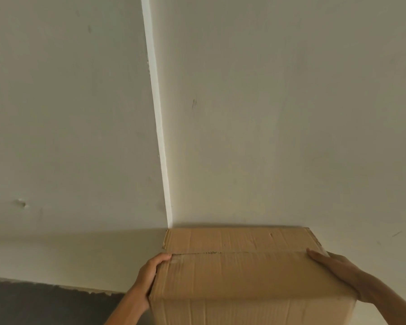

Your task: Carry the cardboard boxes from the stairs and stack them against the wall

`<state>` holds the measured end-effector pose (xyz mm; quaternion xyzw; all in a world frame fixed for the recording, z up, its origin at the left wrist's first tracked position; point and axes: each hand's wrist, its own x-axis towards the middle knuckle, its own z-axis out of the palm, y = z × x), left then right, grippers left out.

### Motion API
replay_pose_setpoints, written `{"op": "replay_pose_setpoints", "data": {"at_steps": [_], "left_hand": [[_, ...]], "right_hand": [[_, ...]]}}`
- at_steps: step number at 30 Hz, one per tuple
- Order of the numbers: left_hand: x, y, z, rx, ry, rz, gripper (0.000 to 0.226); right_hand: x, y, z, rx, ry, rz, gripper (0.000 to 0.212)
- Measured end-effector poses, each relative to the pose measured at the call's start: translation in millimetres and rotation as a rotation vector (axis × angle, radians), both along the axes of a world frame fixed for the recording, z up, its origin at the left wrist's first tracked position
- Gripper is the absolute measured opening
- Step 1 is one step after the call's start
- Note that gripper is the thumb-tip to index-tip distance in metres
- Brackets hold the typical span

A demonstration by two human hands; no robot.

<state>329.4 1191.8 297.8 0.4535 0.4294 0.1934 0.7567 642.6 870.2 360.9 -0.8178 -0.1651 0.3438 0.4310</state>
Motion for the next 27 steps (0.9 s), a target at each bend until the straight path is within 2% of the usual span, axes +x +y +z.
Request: {"op": "replay_pose_setpoints", "data": {"at_steps": [5,8,12,17,21,25,26,27], "left_hand": [[16,1,2,0.014,0.025,-0.014,0.063],[19,5,5,0.035,0.029,0.004,0.051],[18,15,6,0.124,0.054,0.132,0.023],[24,18,1,0.171,0.104,0.163,0.023],[34,19,3,0.361,0.201,0.168,0.02],[40,18,-4,0.658,0.396,0.074,0.032],[42,16,-8,0.757,0.487,0.037,0.036],[43,15,-11,0.843,0.587,0.005,0.04]], "right_hand": [[7,-6,-2,-0.001,-0.018,-0.042,0.123],[6,-6,-4,-0.002,-0.03,-0.048,0.126],[0,5,-15,-0.016,-0.046,-0.063,0.126],[4,11,-31,0.005,-0.075,-0.138,0.124],[9,16,-29,-0.011,-0.12,-0.142,0.112],[9,20,-29,-0.018,-0.065,-0.118,0.07],[9,20,-31,-0.026,-0.073,-0.124,0.069],[9,19,-31,-0.043,-0.102,-0.124,0.077]]}}
